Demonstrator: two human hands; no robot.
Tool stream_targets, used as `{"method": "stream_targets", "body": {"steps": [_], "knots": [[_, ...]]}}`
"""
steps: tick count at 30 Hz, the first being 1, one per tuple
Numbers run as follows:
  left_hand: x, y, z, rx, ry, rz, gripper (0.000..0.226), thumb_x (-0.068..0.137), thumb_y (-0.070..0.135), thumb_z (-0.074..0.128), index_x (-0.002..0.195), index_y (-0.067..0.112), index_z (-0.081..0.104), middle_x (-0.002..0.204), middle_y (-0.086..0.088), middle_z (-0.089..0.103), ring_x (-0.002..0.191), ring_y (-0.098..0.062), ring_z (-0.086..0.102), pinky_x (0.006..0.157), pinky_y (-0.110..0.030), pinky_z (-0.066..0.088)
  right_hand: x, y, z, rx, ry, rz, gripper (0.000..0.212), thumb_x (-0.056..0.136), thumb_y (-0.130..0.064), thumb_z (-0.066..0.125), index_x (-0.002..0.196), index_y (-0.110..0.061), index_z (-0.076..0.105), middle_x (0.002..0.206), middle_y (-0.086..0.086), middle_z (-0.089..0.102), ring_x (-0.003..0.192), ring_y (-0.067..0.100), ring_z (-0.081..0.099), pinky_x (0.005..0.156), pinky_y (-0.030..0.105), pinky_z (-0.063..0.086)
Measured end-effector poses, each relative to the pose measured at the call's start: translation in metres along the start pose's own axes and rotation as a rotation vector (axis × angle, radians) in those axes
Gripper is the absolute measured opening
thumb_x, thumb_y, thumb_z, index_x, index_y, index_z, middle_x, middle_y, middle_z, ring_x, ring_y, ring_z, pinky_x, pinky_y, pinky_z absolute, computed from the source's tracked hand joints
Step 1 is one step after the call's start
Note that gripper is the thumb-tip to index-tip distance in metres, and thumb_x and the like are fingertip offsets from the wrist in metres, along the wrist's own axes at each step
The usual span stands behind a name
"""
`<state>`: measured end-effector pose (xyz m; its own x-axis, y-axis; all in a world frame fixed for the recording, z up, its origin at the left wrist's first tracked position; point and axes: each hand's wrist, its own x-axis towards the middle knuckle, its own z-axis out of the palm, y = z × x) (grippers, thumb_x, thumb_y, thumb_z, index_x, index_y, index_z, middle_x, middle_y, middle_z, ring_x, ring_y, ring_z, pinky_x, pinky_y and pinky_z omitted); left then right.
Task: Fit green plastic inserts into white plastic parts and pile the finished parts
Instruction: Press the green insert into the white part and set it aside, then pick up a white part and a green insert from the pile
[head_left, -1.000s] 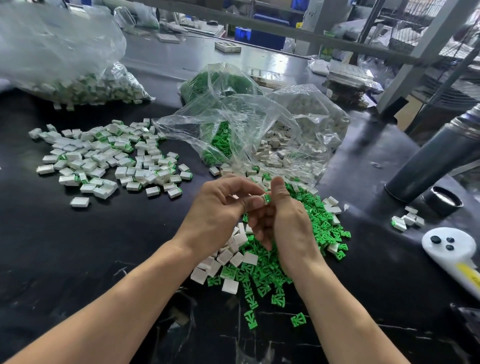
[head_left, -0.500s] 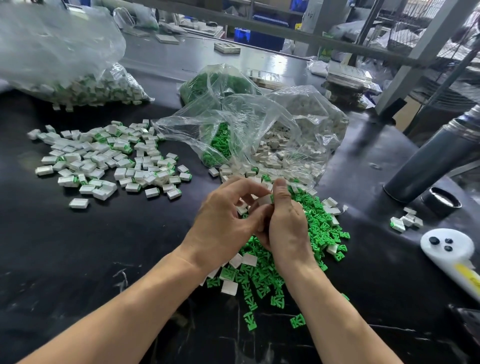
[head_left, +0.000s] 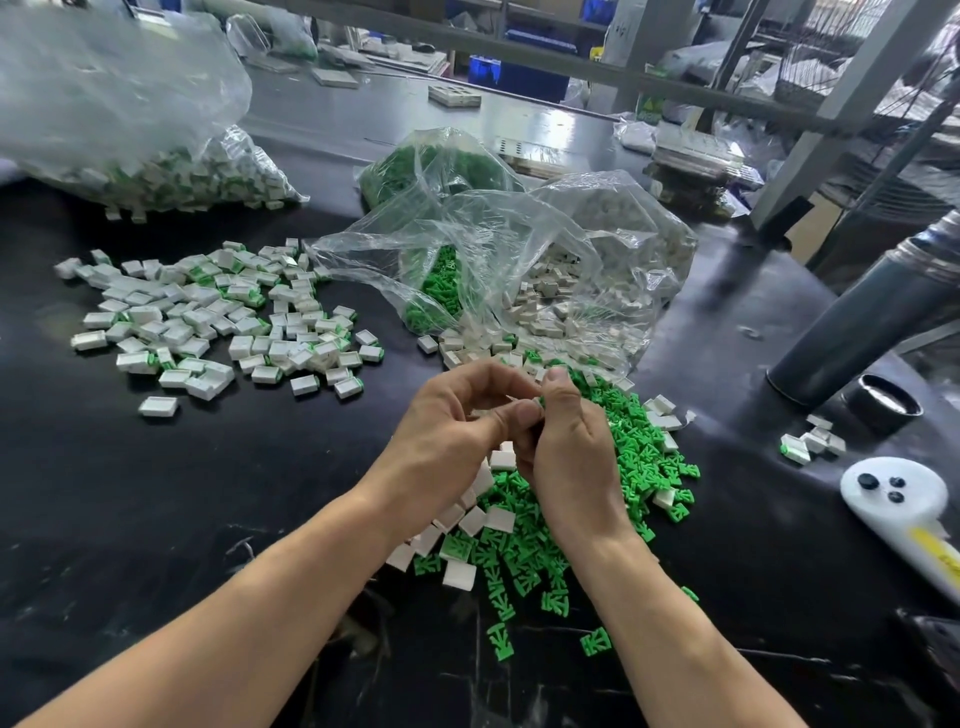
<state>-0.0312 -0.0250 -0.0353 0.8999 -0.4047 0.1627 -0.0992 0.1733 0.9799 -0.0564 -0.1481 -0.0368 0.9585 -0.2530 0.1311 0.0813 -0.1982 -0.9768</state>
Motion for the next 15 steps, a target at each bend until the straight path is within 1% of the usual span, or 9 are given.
{"method": "stream_targets", "body": {"steps": [3, 5, 8, 11, 13, 15], "knots": [[-0.0001, -0.001, -0.0003, -0.039, -0.014, 0.005, 0.002, 0.094, 0.006, 0.069, 0.095, 0.007, 0.07, 0.088, -0.014, 0.071, 0.082, -0.021, 0.067, 0.078, -0.028, 0.059, 0.0009, 0.001, -0.0003, -0.009, -0.003, -0.032, 0.065, 0.102, -0.055, 0.025, 0.051, -0.035, 0.061, 0.046, -0.015, 0.049, 0.044, 0.001, 0.044, 0.048, 0.018, 0.035], [-0.0005, -0.0016, 0.0006, -0.019, -0.009, 0.018, 0.003, 0.093, 0.011, 0.07, 0.096, 0.009, 0.07, 0.09, -0.019, 0.071, 0.083, -0.021, 0.068, 0.079, -0.029, 0.058, 0.0009, 0.0018, 0.0001, -0.027, 0.009, -0.056, 0.066, 0.102, -0.053, 0.025, 0.049, -0.037, 0.061, 0.046, -0.015, 0.051, 0.044, 0.0, 0.046, 0.048, 0.014, 0.035], [-0.001, -0.0029, 0.0015, 0.016, 0.031, 0.016, 0.01, 0.091, 0.017, 0.071, 0.095, 0.009, 0.069, 0.095, -0.023, 0.071, 0.085, -0.023, 0.069, 0.087, -0.042, 0.057, 0.0007, 0.0026, 0.0021, -0.049, 0.014, -0.084, 0.068, 0.103, -0.048, 0.024, 0.046, -0.04, 0.061, 0.045, -0.019, 0.054, 0.045, -0.003, 0.05, 0.05, 0.01, 0.038], [-0.0016, -0.0036, 0.0019, 0.048, 0.07, 0.006, 0.013, 0.088, 0.022, 0.071, 0.095, 0.011, 0.07, 0.096, -0.019, 0.073, 0.093, -0.035, 0.07, 0.094, -0.052, 0.056, 0.0013, 0.003, 0.0048, -0.056, 0.021, -0.104, 0.068, 0.103, -0.045, 0.024, 0.046, -0.045, 0.062, 0.046, -0.024, 0.053, 0.047, -0.009, 0.05, 0.05, 0.005, 0.037], [-0.0023, -0.0031, 0.0022, 0.07, 0.082, 0.01, 0.007, 0.092, 0.018, 0.071, 0.095, 0.011, 0.07, 0.096, -0.018, 0.073, 0.098, -0.039, 0.069, 0.096, -0.057, 0.055, 0.0016, 0.0029, 0.0059, -0.062, 0.033, -0.114, 0.067, 0.103, -0.046, 0.024, 0.048, -0.048, 0.062, 0.047, -0.026, 0.054, 0.048, -0.01, 0.051, 0.05, 0.005, 0.037], [-0.0029, -0.0025, 0.0023, 0.074, 0.092, 0.01, 0.002, 0.096, 0.01, 0.069, 0.096, 0.009, 0.07, 0.096, -0.018, 0.073, 0.099, -0.039, 0.069, 0.095, -0.057, 0.055, 0.0016, 0.0026, 0.0065, -0.064, 0.036, -0.125, 0.067, 0.104, -0.045, 0.024, 0.049, -0.048, 0.063, 0.048, -0.026, 0.055, 0.048, -0.009, 0.052, 0.05, 0.005, 0.038]]}}
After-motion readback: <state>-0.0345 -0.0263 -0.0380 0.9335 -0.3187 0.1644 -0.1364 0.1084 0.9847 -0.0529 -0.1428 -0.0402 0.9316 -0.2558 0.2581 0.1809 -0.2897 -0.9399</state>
